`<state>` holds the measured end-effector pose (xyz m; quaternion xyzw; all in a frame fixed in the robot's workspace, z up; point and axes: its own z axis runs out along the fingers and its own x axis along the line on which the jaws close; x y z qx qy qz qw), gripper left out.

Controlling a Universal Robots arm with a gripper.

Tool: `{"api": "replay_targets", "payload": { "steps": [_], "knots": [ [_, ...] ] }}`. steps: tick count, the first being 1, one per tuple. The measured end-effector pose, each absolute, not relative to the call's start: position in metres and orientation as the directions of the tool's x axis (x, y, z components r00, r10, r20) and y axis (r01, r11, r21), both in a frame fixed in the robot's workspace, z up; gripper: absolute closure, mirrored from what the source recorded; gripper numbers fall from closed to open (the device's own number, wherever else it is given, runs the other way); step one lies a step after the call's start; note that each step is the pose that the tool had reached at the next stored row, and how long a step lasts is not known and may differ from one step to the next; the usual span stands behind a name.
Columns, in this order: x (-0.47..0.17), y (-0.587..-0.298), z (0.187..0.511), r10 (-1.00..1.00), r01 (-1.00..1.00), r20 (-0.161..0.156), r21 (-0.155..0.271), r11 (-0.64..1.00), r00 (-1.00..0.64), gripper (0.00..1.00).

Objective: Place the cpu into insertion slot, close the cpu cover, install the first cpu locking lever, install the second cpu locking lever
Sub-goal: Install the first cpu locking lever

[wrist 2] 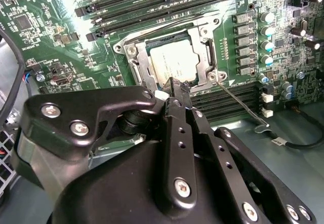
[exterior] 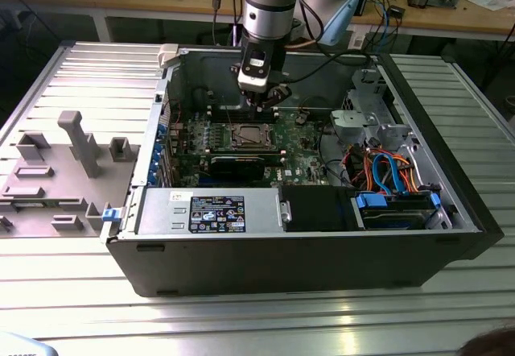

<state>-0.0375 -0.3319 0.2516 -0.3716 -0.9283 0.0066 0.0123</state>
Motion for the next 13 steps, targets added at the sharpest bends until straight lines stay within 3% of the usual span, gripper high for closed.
{"api": "replay_targets", "payload": {
  "steps": [13],
  "knots": [
    [-0.0374, -0.3319, 0.2516, 0.651, 0.651, 0.022, -0.017, 0.759, -0.759, 0.89]
  ]
}}
